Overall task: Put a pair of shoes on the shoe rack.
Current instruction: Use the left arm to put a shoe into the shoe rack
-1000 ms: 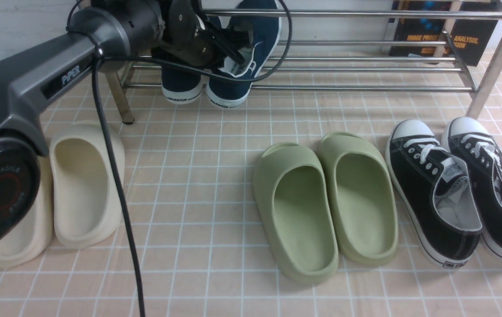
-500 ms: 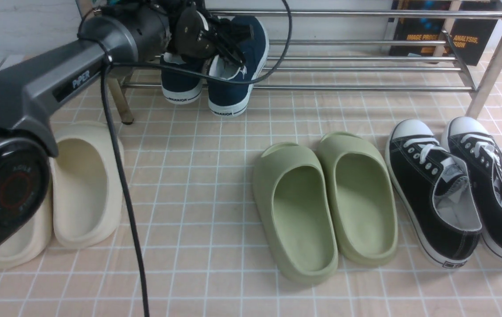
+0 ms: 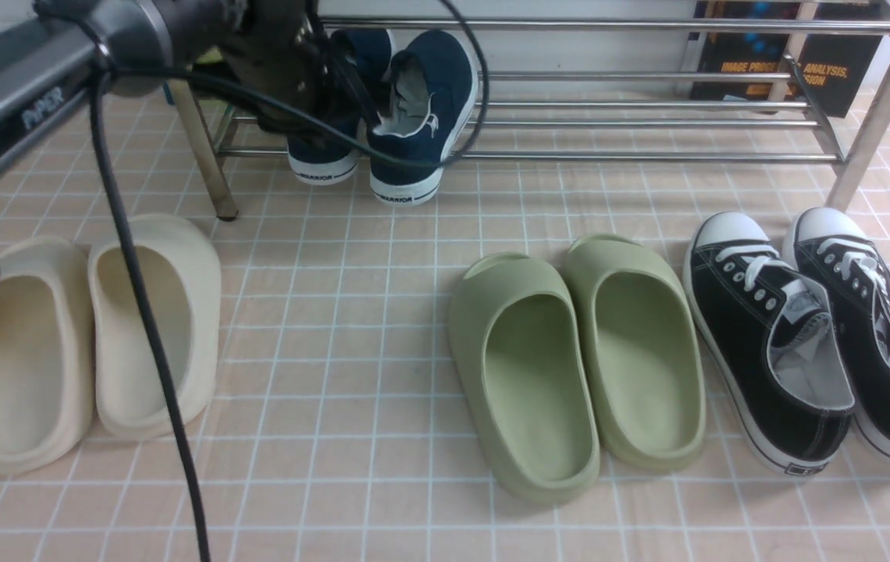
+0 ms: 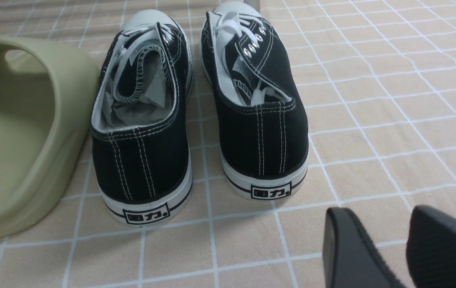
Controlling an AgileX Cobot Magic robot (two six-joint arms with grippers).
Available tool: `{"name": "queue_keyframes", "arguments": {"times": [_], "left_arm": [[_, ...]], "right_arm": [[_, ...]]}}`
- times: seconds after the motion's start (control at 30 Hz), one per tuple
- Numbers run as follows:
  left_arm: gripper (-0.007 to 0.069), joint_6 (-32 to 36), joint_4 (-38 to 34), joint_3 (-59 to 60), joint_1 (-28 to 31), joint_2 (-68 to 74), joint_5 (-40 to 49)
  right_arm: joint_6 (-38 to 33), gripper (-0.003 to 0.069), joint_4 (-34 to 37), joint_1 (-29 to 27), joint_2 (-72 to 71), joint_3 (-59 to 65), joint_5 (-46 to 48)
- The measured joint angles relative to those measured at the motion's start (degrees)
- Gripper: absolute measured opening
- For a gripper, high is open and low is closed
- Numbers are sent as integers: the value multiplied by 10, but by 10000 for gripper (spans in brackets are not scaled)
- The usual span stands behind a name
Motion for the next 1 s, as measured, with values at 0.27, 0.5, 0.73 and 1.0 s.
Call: {"name": "queue_keyframes", "arguments": {"times": [0.27, 0.5, 0.73, 1.0], "left_arm": [[2, 2, -67, 17, 0, 69, -105], [5, 2, -107, 20, 0, 70, -197], [5, 2, -105, 20, 0, 70, -220], [8, 3, -4, 20, 0, -33, -99]], "right_arm": [[0, 237, 0, 0, 0, 0, 0], [0, 237, 0, 0, 0, 0, 0], [0, 237, 0, 0, 0, 0, 0], [0, 239, 0, 0, 0, 0, 0]]}}
